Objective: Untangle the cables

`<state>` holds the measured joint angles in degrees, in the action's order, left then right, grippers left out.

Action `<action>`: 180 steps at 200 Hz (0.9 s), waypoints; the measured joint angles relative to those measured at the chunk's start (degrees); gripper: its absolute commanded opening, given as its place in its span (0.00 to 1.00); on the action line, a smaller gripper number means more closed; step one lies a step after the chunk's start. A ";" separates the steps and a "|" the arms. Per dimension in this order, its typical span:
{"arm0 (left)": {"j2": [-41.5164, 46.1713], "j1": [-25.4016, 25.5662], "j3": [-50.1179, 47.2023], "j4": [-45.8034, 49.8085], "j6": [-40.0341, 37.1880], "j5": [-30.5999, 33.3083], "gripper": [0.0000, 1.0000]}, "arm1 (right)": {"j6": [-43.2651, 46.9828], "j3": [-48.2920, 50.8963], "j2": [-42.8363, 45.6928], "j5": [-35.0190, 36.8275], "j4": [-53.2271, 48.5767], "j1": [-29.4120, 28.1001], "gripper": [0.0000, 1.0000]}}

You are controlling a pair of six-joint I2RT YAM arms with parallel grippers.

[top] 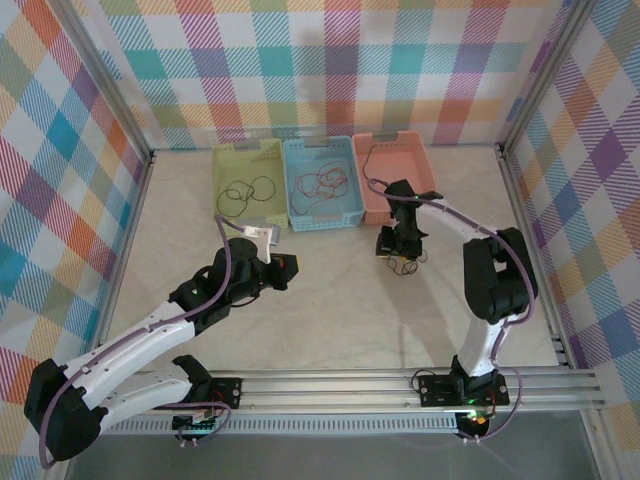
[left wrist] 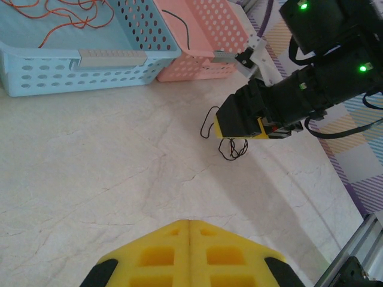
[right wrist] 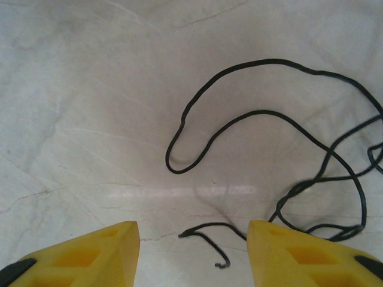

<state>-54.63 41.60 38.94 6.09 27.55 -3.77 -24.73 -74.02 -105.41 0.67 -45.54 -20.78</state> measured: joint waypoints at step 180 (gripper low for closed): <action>0.17 0.00 0.02 -0.90 -0.90 -3.63 0.10 | 1.25 2.75 25.35 -23.37 9.53 0.24 0.00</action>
<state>-54.46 41.60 38.96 5.19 26.65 -7.40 -23.49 -71.26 -80.05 -22.70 -36.01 -20.53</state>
